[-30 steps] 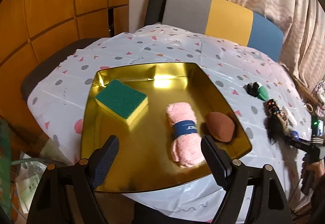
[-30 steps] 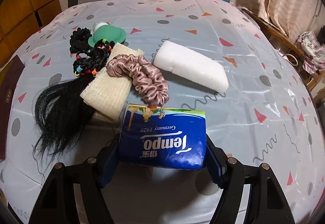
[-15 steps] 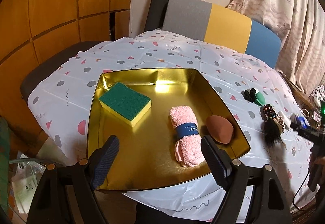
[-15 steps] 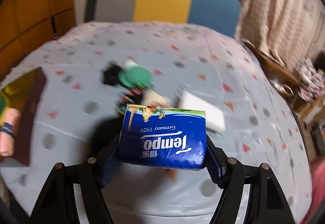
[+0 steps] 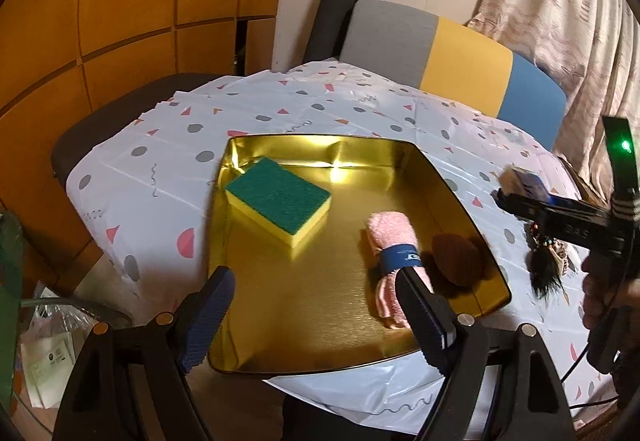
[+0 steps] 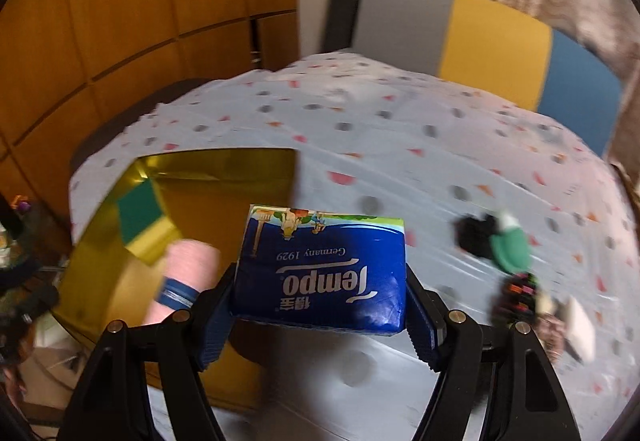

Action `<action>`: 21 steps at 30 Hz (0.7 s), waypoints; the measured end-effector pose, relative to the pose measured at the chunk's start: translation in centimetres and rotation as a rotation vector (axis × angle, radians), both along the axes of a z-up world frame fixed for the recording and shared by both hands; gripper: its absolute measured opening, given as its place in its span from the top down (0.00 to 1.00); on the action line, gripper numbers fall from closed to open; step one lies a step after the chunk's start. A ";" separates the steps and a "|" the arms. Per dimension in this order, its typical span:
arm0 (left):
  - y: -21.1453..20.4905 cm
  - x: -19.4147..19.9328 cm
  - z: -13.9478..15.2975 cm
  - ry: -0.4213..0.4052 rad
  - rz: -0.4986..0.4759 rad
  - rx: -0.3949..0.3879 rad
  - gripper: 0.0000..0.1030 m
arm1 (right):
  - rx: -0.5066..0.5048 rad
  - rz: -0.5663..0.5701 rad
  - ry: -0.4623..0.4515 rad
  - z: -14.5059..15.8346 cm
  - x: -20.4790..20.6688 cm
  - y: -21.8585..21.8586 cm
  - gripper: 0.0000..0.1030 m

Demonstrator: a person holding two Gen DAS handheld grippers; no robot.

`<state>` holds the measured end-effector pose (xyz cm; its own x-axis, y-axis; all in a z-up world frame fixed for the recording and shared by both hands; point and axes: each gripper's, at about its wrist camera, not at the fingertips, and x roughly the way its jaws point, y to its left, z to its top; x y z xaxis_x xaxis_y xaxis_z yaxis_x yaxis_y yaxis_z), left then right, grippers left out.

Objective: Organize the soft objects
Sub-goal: 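Carry the blue Tempo tissue pack in the right tool over the gold tray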

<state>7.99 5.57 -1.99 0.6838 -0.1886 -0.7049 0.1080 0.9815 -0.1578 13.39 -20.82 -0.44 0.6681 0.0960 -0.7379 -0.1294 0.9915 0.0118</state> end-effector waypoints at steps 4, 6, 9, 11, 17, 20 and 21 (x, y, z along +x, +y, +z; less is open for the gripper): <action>0.6 0.1 0.1 0.001 0.016 -0.005 0.19 | 0.024 0.061 0.023 -0.4 1.9 3.2 0.28; 0.7 0.2 0.1 0.002 0.019 -0.008 0.19 | 0.015 0.086 0.041 -0.8 3.2 4.8 0.28; 0.6 0.3 0.1 0.008 0.011 -0.012 0.19 | 0.025 0.101 0.083 -1.8 5.3 6.1 0.28; 0.4 0.3 -0.1 0.014 0.006 -0.007 0.19 | 0.020 0.108 0.116 -2.8 7.0 7.0 0.28; 0.6 0.5 -0.4 0.030 0.013 -0.006 0.19 | -0.028 0.111 0.187 -5.3 9.8 8.4 0.28; 0.5 0.6 -0.5 0.034 0.014 0.003 0.19 | -0.025 0.101 0.201 -5.9 10.1 8.4 0.28; 0.5 0.5 -0.5 0.035 0.011 0.001 0.19 | -0.023 0.097 0.203 -6.0 10.3 8.4 0.28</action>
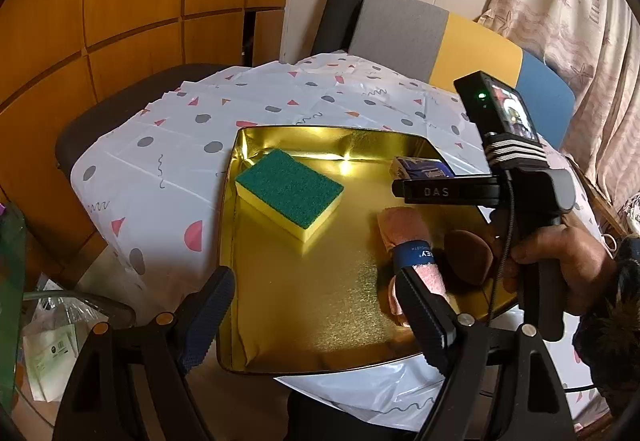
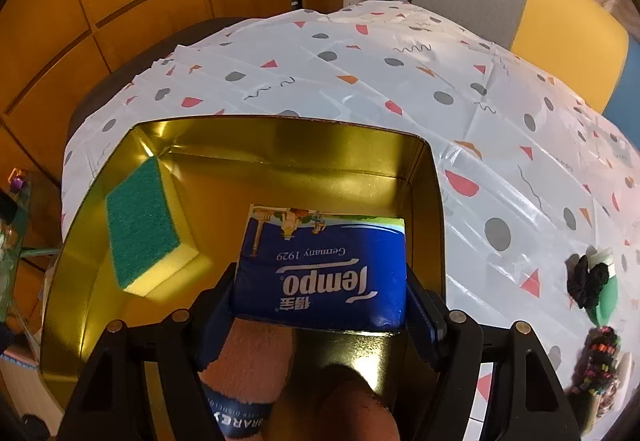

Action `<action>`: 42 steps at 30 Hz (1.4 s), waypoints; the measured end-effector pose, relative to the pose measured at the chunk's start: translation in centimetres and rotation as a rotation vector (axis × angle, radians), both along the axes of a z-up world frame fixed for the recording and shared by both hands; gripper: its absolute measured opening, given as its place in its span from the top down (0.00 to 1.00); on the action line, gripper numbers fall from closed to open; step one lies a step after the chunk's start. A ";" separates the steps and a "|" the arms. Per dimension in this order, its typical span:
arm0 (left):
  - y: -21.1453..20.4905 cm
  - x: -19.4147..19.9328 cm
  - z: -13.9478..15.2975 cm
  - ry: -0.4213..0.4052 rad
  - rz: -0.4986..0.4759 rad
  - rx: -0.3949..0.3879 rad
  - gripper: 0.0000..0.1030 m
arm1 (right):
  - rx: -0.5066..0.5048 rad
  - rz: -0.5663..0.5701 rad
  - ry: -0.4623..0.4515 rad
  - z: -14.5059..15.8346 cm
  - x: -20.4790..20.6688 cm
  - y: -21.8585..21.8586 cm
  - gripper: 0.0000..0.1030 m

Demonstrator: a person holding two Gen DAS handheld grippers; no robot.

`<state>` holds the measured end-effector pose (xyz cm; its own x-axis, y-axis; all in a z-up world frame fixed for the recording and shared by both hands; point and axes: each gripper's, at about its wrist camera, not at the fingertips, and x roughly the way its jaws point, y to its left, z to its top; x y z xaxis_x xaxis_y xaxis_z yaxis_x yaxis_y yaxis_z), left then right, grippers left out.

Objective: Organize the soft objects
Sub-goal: 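Carry the blue Tempo tissue pack in the right tool over the gold tray, then open the right tool to drop the Tempo pack into the tray, then withdraw the right tool from the tray while moving the left tool toward the beaded hair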

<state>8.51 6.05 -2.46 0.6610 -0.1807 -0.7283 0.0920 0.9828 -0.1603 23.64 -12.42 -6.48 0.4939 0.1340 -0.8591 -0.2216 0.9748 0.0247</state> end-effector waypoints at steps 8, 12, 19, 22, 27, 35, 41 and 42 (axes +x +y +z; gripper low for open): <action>-1.0 -0.5 0.6 -0.014 -0.024 0.020 0.19 | 0.042 -0.033 0.034 -0.9 0.7 -0.5 0.21; -1.3 -0.6 0.7 -0.011 -0.032 0.021 0.19 | 0.060 -0.022 0.010 -0.3 0.3 -0.4 0.13; -1.9 -1.1 0.6 -0.009 -0.042 0.030 0.19 | 0.086 -0.041 -0.037 1.0 -0.9 -1.1 0.12; -2.2 -1.3 0.8 -0.015 -0.051 0.034 0.19 | 0.103 -0.050 -0.071 2.0 -1.8 -1.7 0.12; -2.9 -1.7 1.0 -0.021 -0.064 0.041 0.19 | 0.118 -0.067 -0.131 3.8 -3.8 -3.2 0.11; -4.5 -2.3 1.4 -0.031 -0.106 0.061 0.19 | 0.128 -0.123 -0.199 5.4 -7.5 -7.2 0.10; -6.0 -2.7 1.8 -0.039 -0.141 0.079 0.19 | 0.110 -0.186 -0.236 6.1 -10.5 -11.3 0.09; -6.3 -2.8 1.9 -0.041 -0.147 0.081 0.19 | 0.105 -0.199 -0.240 6.1 -11.1 -12.2 0.09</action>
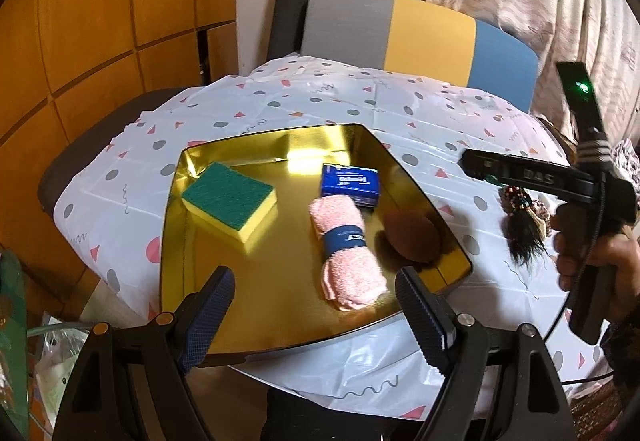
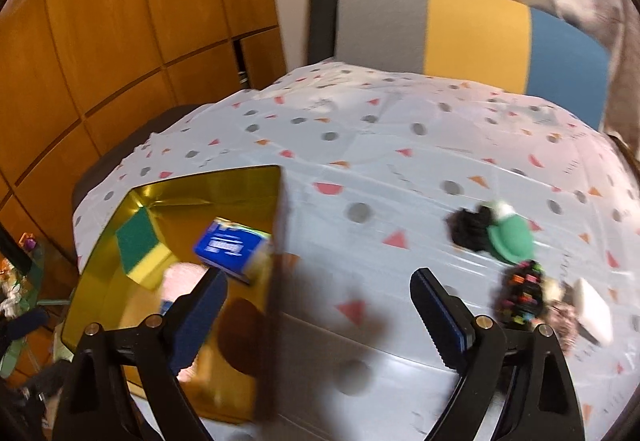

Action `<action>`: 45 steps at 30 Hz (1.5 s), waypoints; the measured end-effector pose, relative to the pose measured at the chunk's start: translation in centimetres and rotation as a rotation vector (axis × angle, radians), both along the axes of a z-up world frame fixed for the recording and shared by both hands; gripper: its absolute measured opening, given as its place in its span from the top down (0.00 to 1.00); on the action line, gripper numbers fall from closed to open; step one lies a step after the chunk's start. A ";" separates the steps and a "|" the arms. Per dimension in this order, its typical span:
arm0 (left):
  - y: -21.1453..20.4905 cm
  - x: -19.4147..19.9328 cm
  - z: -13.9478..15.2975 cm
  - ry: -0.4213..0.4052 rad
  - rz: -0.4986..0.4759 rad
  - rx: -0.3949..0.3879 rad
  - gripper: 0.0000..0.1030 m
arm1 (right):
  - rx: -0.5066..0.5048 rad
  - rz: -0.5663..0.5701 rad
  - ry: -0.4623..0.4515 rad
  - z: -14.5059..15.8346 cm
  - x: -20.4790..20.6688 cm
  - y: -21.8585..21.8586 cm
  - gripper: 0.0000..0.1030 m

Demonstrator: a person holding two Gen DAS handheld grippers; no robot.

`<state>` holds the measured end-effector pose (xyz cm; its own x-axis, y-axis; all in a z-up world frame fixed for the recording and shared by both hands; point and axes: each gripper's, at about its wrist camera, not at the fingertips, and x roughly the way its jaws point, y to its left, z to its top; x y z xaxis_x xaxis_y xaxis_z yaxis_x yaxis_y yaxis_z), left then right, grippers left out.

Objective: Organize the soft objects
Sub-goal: 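Withdraw the right tool from the tray while moving the left tool toward the beaded hair, then grasp the black beaded hair extension with the left tool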

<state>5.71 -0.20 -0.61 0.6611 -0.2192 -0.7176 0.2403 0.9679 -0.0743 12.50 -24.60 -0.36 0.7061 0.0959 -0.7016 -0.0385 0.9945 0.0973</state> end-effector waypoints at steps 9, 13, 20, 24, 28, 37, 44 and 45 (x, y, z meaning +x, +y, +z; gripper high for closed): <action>-3.1 -0.5 0.1 -0.003 -0.082 0.024 0.19 | -0.079 -0.154 -0.010 0.3 -5.2 -8.8 0.07; -4.6 -0.4 0.3 0.008 -0.145 0.000 0.19 | -0.097 -0.262 -0.006 0.0 -7.7 -13.8 0.04; -8.3 0.7 0.1 0.103 -0.244 -0.029 0.33 | -0.069 -0.547 -0.002 -2.3 -12.2 -23.4 0.03; -12.0 1.2 0.1 0.136 -0.337 -0.043 0.34 | 0.036 -0.682 0.054 -3.7 -13.2 -27.0 0.03; -16.4 1.7 -0.7 0.189 -0.430 -0.042 0.34 | 0.099 -0.703 0.041 -3.7 -13.4 -28.1 0.03; -24.5 5.4 -3.6 0.323 -0.503 -0.095 0.46 | 0.145 -0.713 0.035 -3.3 -13.7 -28.0 0.03; -30.9 8.8 -4.5 0.347 -0.533 -0.133 0.64 | 0.178 -0.714 0.022 -3.1 -13.9 -28.5 0.03; -31.7 9.2 -4.7 0.361 -0.537 -0.142 0.64 | 0.181 -0.712 0.023 -3.1 -13.8 -28.5 0.03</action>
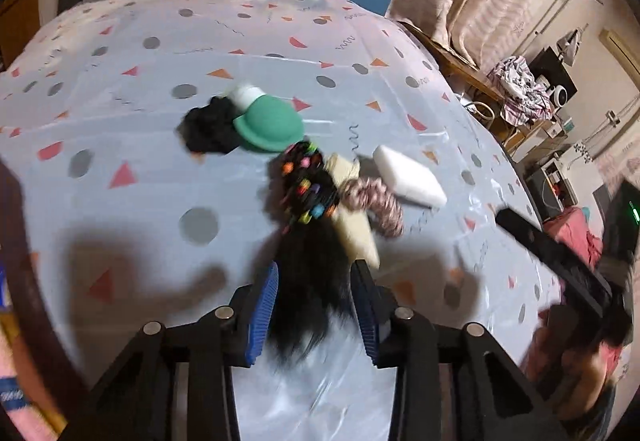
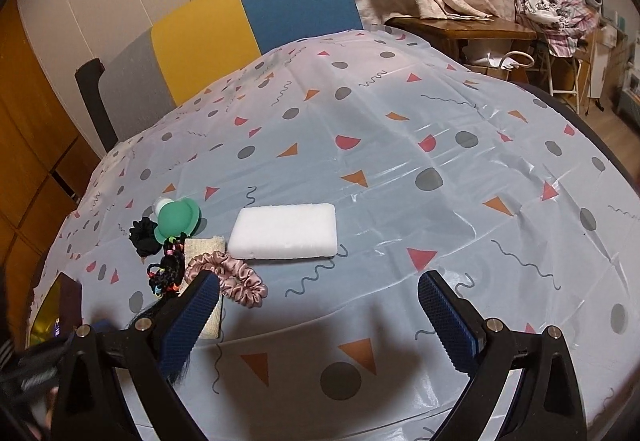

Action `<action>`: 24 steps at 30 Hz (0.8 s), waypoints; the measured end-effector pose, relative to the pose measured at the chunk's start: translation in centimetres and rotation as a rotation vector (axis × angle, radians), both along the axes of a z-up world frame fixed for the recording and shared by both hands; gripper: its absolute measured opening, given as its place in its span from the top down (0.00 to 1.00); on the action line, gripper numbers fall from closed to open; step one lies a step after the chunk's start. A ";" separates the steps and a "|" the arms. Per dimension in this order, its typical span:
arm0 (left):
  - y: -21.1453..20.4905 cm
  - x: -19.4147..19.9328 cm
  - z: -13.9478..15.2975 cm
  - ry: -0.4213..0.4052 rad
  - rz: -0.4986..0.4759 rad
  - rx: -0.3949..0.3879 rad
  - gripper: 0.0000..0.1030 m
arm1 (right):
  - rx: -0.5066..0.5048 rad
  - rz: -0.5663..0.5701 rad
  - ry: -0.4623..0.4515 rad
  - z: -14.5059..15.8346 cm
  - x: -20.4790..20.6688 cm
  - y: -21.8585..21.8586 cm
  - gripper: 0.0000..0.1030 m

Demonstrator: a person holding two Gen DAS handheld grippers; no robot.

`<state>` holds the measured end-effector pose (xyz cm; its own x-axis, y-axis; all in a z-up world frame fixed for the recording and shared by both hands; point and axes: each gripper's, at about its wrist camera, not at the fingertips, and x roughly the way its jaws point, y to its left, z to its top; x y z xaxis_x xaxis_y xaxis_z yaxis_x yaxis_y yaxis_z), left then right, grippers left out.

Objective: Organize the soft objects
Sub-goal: 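Grasp the black beaded hair extension with the left tool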

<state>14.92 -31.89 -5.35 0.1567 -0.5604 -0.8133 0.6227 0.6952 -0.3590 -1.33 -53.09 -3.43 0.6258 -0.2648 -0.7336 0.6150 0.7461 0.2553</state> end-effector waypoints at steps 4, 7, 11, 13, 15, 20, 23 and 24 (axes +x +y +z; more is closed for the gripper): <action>-2.3 1.3 -0.7 -0.010 -0.003 -0.013 0.62 | 0.023 0.005 -0.007 -0.1 0.1 -0.2 0.03; -3.9 2.4 -1.9 -0.002 0.007 0.003 0.61 | 0.038 0.013 -0.014 -0.1 0.2 -0.2 0.02; -4.7 3.7 -4.1 0.031 0.013 0.005 0.61 | 0.036 0.027 -0.022 0.0 0.3 0.0 0.02; -4.4 4.1 -5.2 0.085 0.026 -0.009 0.61 | 0.032 0.028 -0.019 0.0 0.4 0.1 0.02; -3.7 4.0 -5.4 0.088 0.028 -0.040 0.67 | 0.034 0.027 -0.019 0.0 0.4 0.1 0.02; -2.2 2.9 -4.9 0.081 0.023 -0.032 0.86 | 0.026 0.019 -0.009 -0.1 0.4 0.0 0.02; -0.8 1.5 -4.4 0.063 0.035 -0.017 0.86 | 0.035 0.013 -0.004 -0.3 0.4 -0.2 0.02; -0.1 0.8 -4.3 0.067 0.039 -0.010 0.86 | 0.040 0.009 -0.002 -0.4 0.4 -0.3 0.02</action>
<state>15.69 -31.98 -9.68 0.1240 -0.5631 -0.8170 0.5698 0.7145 -0.4059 -0.95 -53.36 -3.82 0.6294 -0.2294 -0.7425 0.6075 0.7410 0.2860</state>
